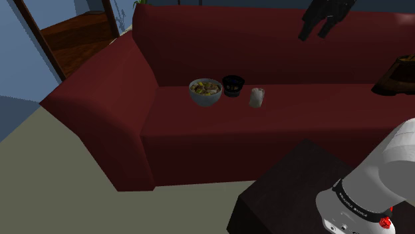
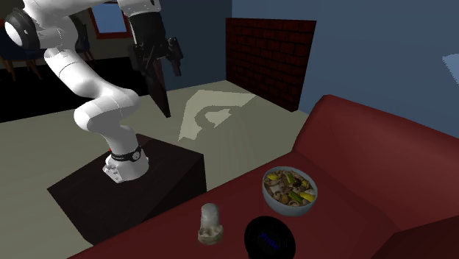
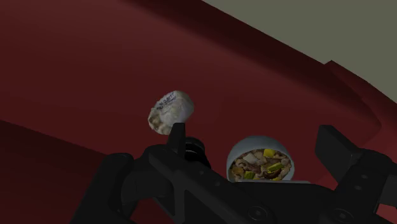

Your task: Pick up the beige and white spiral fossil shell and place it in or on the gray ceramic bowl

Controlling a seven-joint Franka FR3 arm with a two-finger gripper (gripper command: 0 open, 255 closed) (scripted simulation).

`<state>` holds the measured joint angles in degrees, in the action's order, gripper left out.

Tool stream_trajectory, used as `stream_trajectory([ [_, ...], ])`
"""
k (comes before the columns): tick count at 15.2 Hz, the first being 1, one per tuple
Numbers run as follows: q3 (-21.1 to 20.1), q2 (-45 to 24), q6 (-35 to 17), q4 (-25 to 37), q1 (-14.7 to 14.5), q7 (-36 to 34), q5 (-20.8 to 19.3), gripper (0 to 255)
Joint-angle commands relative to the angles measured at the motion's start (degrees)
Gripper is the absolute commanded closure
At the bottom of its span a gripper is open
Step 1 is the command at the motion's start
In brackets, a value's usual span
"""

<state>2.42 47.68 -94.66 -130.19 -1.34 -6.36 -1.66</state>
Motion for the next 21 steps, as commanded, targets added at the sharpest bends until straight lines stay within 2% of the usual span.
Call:
stream_trajectory([
  [1, 0.0, 0.0, 0.0, 0.0, 0.0, 0.0, 0.0, 0],
  [11, 4.5, -13.7, -15.9, -4.6, 2.3, -0.3, -0.4, 0],
  [21, 9.2, -32.1, -29.8, -2.6, 3.5, 0.9, 2.1, 0],
])
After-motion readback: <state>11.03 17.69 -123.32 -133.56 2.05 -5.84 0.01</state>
